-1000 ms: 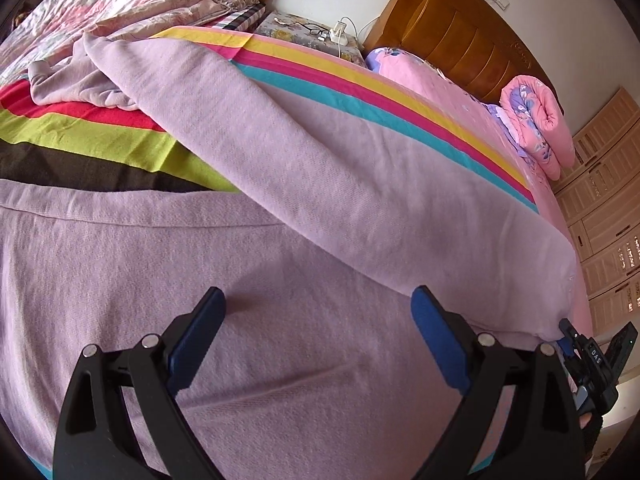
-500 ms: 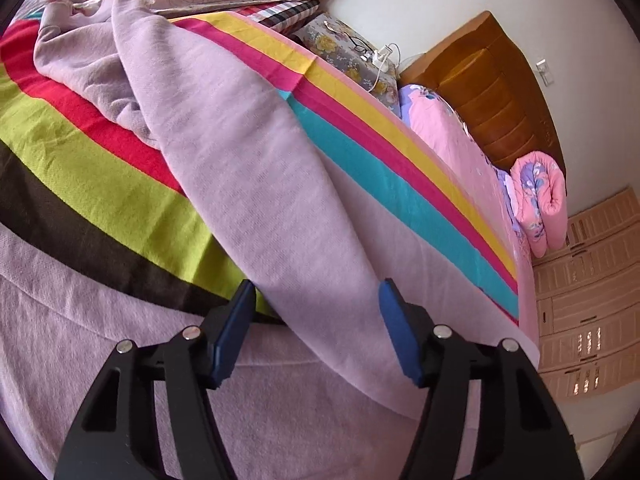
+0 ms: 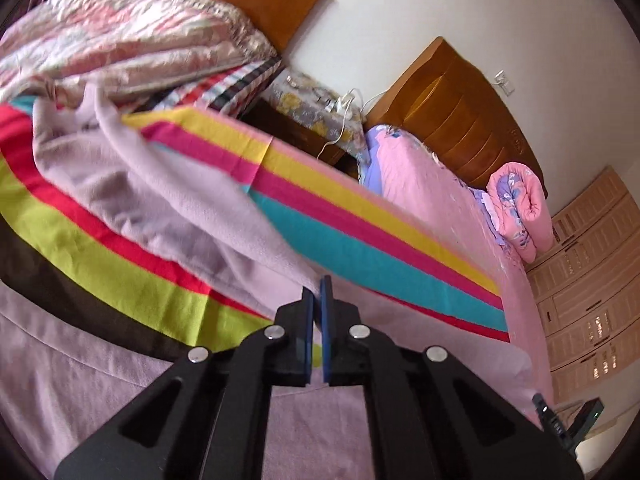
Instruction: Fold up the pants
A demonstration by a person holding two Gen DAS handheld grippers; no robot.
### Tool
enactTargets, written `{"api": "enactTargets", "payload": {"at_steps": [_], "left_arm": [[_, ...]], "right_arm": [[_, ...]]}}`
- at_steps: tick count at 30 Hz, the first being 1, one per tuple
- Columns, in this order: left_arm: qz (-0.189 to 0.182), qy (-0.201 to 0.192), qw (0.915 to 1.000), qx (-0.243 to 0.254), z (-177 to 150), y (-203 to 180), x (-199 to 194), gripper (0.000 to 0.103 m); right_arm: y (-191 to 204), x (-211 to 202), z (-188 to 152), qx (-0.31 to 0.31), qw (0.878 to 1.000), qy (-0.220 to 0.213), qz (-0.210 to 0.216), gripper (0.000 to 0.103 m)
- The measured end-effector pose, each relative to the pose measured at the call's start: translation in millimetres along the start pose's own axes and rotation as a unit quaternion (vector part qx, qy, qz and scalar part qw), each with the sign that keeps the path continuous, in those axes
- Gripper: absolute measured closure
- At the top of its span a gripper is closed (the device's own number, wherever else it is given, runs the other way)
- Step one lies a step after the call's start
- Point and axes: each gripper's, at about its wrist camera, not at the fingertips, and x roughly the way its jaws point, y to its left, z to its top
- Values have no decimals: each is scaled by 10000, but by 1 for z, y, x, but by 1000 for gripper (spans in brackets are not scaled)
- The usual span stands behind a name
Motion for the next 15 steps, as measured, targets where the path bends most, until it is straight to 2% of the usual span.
{"api": "enactTargets", "payload": {"at_steps": [3,5,6,9,11,13,15], "left_arm": [[-104,-374,9982,455,-18,-23,-66,100],[19,-375,9965,740,-51,-21,-97,100],[65,-249,9967,774,-71,-16,-104,99],[353,354,9968,627,-137,16,-98,97],[382,817,9955,307,-172,41,-83,98],[552,921,9936,336,-188,51,-70,98],[587,833,9936,479,-184,48,-71,98]], "right_arm": [[-1,-26,27,-157,9994,-137,260,90],[-11,-39,16,-238,9991,41,345,90],[-18,-40,1,-198,9989,221,358,90],[-44,-33,-66,-1,9963,852,129,91],[-64,-21,-99,332,9931,1125,-32,91],[-70,-18,-109,504,9933,1036,39,91],[-62,-24,-103,405,9952,890,23,91]]}}
